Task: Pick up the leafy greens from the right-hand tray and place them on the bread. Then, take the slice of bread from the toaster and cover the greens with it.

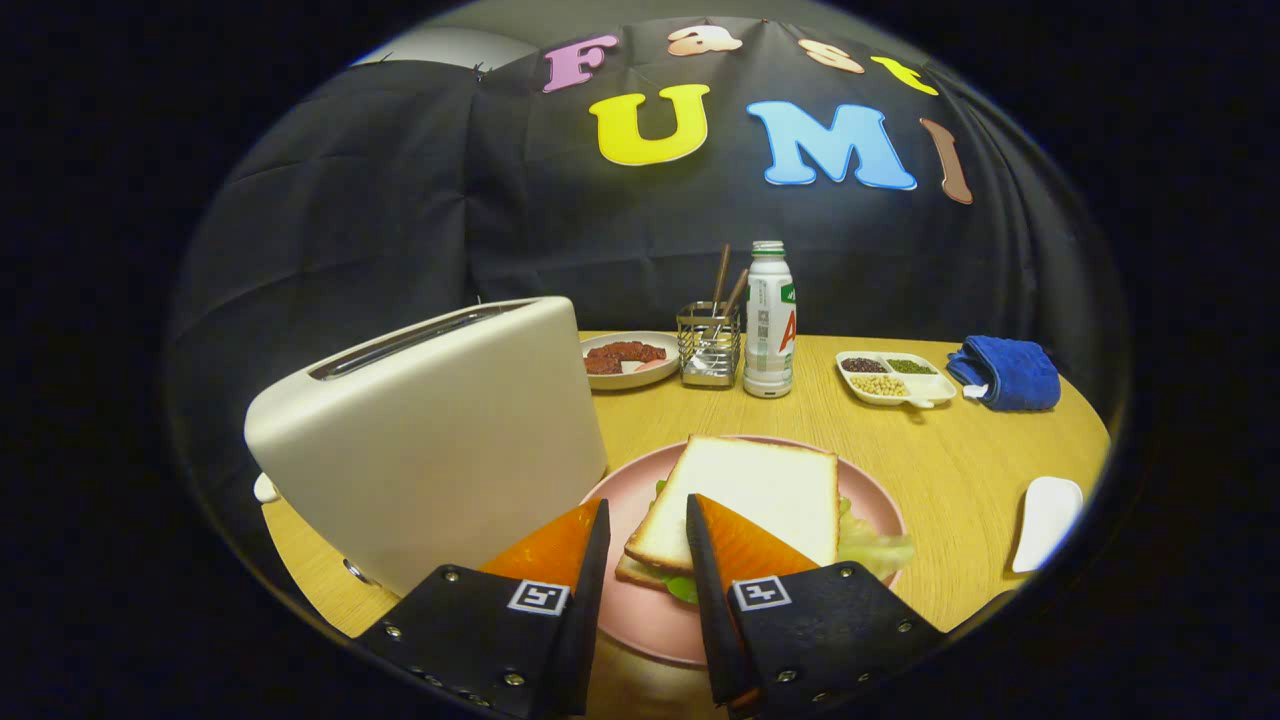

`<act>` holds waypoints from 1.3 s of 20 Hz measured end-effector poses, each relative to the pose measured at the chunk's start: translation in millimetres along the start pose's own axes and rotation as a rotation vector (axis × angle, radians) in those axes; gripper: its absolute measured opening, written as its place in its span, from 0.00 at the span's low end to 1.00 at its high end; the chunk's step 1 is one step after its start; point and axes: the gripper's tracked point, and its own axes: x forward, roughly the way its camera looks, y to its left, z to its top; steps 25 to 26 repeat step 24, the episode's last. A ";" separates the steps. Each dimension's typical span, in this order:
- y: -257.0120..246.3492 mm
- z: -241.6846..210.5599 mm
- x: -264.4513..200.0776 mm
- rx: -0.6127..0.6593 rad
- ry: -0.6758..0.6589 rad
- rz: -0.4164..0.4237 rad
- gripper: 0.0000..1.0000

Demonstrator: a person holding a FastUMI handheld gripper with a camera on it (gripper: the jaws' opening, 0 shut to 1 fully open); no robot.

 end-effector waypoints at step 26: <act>-161.6 115.5 -79.1 -0.024 -0.256 -0.122 0.45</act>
